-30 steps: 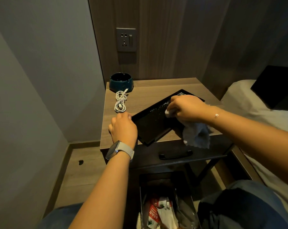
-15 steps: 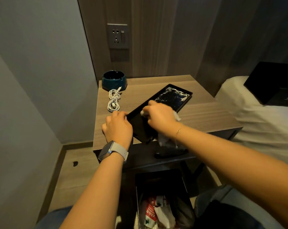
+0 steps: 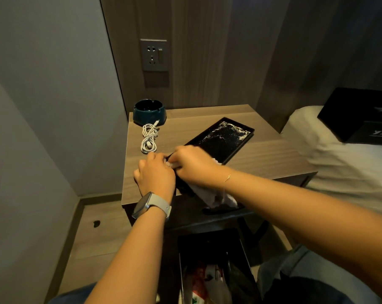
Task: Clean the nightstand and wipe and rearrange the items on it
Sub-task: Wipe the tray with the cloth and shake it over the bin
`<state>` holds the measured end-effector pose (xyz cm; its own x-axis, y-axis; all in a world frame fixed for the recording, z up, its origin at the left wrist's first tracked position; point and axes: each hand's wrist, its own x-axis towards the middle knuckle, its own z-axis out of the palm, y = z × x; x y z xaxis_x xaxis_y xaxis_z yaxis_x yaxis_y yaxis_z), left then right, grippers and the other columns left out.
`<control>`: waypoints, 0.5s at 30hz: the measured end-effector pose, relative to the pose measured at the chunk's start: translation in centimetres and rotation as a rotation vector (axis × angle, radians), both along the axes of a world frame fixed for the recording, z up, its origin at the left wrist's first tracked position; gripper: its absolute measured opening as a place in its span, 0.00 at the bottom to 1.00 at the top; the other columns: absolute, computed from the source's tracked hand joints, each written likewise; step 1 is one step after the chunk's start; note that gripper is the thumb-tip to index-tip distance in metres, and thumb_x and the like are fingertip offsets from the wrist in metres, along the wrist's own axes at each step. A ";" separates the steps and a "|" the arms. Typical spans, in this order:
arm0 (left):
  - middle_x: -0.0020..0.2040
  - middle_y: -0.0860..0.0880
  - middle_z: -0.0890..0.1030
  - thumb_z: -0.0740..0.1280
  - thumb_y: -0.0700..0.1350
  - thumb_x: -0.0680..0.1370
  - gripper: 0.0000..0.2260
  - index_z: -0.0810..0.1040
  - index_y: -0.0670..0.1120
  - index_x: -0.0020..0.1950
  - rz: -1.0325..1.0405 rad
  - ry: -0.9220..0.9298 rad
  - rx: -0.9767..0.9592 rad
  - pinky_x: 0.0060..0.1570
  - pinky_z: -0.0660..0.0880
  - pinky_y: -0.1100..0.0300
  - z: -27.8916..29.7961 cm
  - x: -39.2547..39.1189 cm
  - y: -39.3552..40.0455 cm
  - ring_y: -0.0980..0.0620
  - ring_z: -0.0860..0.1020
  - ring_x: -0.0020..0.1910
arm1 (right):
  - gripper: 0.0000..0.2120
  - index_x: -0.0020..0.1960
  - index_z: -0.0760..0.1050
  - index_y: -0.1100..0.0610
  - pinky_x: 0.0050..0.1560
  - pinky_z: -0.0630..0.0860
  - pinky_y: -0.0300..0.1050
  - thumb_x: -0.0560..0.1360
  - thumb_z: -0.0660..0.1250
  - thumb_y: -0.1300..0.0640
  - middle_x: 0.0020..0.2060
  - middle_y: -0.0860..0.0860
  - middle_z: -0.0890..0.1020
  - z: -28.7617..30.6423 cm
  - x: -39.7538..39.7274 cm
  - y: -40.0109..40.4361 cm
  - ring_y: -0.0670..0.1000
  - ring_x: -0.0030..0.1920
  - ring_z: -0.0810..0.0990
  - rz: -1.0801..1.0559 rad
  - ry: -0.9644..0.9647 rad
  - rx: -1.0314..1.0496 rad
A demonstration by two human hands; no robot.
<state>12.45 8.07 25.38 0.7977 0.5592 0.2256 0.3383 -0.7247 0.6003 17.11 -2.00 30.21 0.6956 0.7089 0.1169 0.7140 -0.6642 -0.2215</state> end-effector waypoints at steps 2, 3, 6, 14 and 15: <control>0.59 0.49 0.75 0.55 0.40 0.79 0.14 0.78 0.49 0.57 -0.005 -0.008 -0.012 0.51 0.60 0.54 -0.1 0.0 0.2 0.45 0.69 0.55 | 0.06 0.45 0.79 0.58 0.41 0.75 0.50 0.72 0.65 0.59 0.45 0.55 0.79 -0.8 -0.1 1.0 0.57 0.45 0.78 -0.042 0.029 0.031; 0.59 0.49 0.75 0.55 0.39 0.79 0.14 0.78 0.49 0.57 -0.006 -0.013 -0.018 0.51 0.59 0.55 -0.2 0.0 0.3 0.44 0.69 0.55 | 0.07 0.46 0.79 0.58 0.41 0.75 0.49 0.72 0.65 0.57 0.45 0.55 0.80 -0.8 0.6 1.2 0.57 0.45 0.78 -0.083 0.036 0.049; 0.59 0.49 0.75 0.55 0.40 0.80 0.14 0.78 0.49 0.57 -0.016 -0.016 -0.022 0.50 0.58 0.55 -0.2 0.2 0.5 0.44 0.69 0.56 | 0.06 0.41 0.77 0.59 0.37 0.74 0.48 0.71 0.66 0.56 0.40 0.55 0.80 -0.3 2.8 1.1 0.58 0.41 0.78 -0.139 0.039 0.061; 0.58 0.50 0.75 0.55 0.42 0.82 0.13 0.78 0.48 0.58 -0.031 -0.042 -0.029 0.52 0.58 0.57 -0.4 0.2 0.6 0.47 0.69 0.57 | 0.04 0.39 0.70 0.58 0.38 0.68 0.47 0.70 0.63 0.65 0.42 0.58 0.79 -0.9 10.9 -4.8 0.62 0.46 0.78 -0.438 -0.038 0.083; 0.58 0.50 0.75 0.56 0.42 0.82 0.13 0.78 0.48 0.58 -0.029 -0.049 -0.022 0.52 0.58 0.57 -0.3 0.2 0.5 0.47 0.69 0.57 | 0.03 0.41 0.71 0.59 0.37 0.68 0.48 0.70 0.63 0.65 0.41 0.59 0.78 -0.8 11.9 -5.4 0.62 0.46 0.77 -0.465 -0.041 0.086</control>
<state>12.66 8.60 25.05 0.8021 0.5410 0.2528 0.2868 -0.7204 0.6315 29.03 -7.36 29.41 0.9306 0.3094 0.1956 0.3542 -0.8961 -0.2677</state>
